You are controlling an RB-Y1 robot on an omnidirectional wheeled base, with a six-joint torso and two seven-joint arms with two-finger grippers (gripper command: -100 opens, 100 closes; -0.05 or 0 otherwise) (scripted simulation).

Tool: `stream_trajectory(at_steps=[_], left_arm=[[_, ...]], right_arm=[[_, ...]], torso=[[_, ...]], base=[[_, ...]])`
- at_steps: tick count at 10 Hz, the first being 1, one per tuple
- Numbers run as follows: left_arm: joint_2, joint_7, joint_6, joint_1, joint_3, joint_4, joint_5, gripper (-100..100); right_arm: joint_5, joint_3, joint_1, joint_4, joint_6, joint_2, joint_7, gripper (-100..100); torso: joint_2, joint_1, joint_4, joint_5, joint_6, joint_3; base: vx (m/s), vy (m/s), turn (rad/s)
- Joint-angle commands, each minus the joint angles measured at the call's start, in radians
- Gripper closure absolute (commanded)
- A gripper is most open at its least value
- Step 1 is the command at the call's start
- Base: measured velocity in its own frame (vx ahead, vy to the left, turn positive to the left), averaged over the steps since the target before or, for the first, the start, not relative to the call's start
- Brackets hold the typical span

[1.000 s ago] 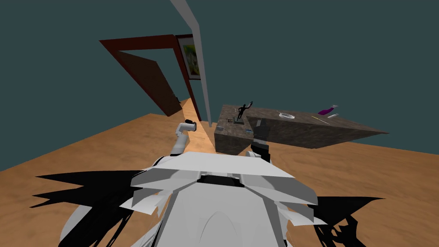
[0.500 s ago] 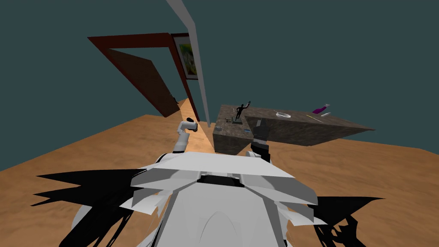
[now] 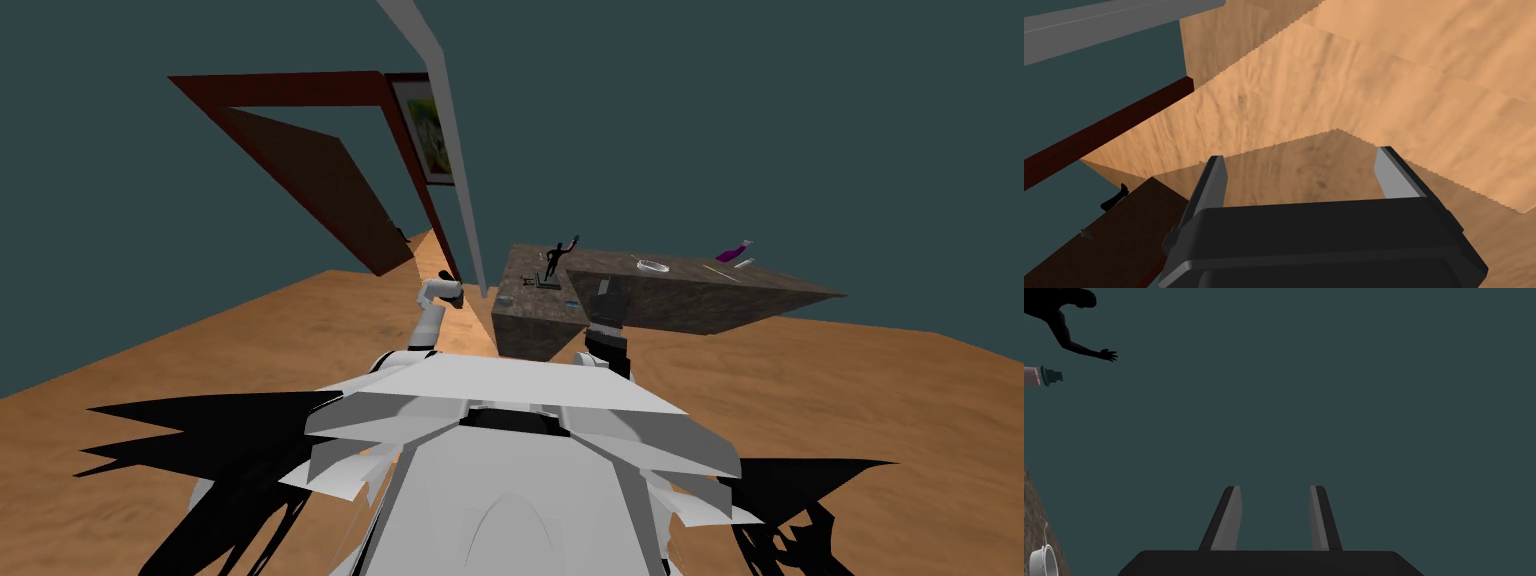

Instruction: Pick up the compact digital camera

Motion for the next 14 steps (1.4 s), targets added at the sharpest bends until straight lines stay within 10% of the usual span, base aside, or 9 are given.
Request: stream_trajectory(at_steps=[1,14], left_arm=[[-0.007,-0.003,0.050,-0.035,0.003,0.020,0.013,-100],[-0.049,-0.012,0.387,-0.173,0.003,0.096,0.068,-100]], right_arm=[[0.000,0.000,0.000,0.000,0.000,0.000,0.000,0],[0.000,0.000,0.000,0.000,0.000,0.000,0.000,0]], torso=[[0.000,0.000,0.000,0.000,0.000,0.000],[-0.001,-0.001,0.000,0.000,0.000,0.000]], base=[[0.031,-0.049,-0.078],[0.031,-0.047,-0.061]])
